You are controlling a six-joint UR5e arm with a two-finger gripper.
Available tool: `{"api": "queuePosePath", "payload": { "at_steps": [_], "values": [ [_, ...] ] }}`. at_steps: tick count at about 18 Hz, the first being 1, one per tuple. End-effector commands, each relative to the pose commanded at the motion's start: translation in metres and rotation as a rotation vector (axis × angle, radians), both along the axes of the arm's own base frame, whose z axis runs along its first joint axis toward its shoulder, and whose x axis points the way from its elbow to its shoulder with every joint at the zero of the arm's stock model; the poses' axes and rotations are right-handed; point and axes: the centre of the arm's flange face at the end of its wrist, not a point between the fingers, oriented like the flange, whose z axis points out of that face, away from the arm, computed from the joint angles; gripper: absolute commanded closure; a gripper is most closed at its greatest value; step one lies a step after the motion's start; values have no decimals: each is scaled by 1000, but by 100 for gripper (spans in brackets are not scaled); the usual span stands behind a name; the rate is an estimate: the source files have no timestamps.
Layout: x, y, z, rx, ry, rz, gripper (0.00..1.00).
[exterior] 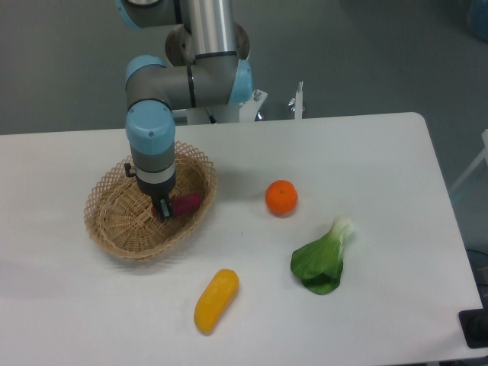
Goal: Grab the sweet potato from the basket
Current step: 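Lift the sweet potato up out of the basket, then carry the held sweet potato over to above the bok choy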
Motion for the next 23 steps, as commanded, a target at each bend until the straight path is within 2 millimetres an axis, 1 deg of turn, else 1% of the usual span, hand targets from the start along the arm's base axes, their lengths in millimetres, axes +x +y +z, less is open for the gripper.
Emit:
{"api": "queuePosePath", "payload": {
  "at_steps": [3,4,6,8,11,15,18,20,22,23],
  "values": [
    [-7,10,15,15,9,87,70],
    [-10,14,23,21,11,104,70],
    [-19,17,45,19,10,121,70],
    [-40,17,60,2,-4,173,70],
    [-63,17,77,1,-7,212,70],
    [-102,8,93,27,9,275,70],
    [-138,-2,107,46,25,327,70],
    [-166,-13,116,52,34,367,70],
    [-200,-28,122,52,37,410,70],
    [-213,-34,124,52,41,411,70]
  ]
}}
